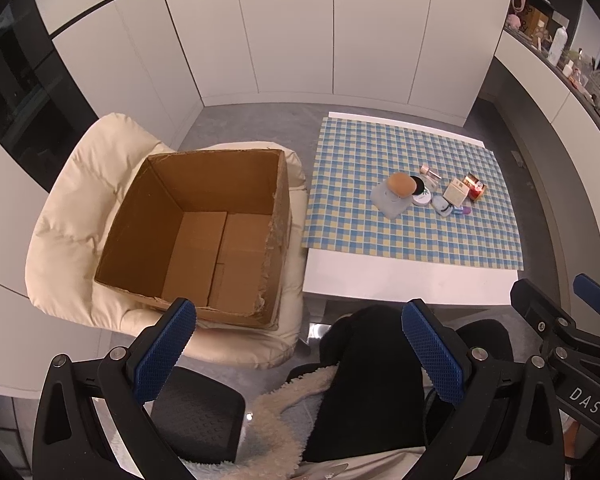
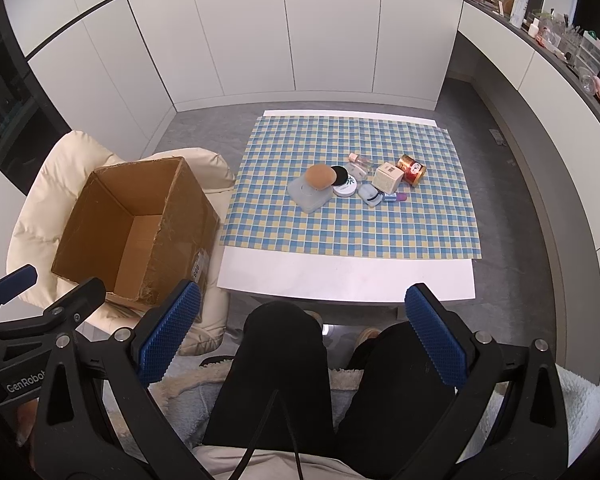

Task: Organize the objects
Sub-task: 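Move both tools toward the cosmetics on the checkered cloth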

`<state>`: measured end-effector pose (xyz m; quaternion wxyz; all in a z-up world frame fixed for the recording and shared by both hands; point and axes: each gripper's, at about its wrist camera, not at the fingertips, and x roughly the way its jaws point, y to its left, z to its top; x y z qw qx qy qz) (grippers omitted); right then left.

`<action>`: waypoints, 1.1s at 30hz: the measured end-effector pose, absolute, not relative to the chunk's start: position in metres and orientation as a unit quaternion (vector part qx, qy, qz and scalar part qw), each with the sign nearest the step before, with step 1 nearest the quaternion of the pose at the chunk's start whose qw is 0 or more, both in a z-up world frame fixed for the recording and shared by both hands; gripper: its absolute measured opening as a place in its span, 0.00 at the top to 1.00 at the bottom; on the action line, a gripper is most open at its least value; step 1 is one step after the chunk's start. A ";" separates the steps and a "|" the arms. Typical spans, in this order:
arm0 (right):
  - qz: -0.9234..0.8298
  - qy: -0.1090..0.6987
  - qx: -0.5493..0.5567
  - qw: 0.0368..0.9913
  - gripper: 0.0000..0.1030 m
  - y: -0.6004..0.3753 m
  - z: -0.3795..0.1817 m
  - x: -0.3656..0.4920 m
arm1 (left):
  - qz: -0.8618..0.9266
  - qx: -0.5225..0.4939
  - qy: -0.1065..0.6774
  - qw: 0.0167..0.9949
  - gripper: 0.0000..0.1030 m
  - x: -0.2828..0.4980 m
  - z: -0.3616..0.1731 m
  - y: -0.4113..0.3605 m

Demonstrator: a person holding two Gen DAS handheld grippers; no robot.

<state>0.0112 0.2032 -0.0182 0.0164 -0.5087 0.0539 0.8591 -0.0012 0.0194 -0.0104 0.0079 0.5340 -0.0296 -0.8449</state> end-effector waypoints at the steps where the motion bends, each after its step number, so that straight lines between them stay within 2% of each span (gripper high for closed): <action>1: 0.859 0.055 -0.509 0.015 0.00 0.205 -0.018 0.011 | -0.845 0.535 -0.027 0.005 0.00 -0.002 -0.010 0.021; 15: 0.858 0.062 -0.510 0.023 0.00 0.251 -0.030 0.012 | -0.833 0.552 -0.025 -0.011 0.00 -0.004 -0.022 0.062; 33: 0.862 0.075 -0.499 0.051 0.00 0.323 -0.053 0.007 | -0.856 0.515 -0.036 -0.030 0.00 -0.019 -0.018 0.131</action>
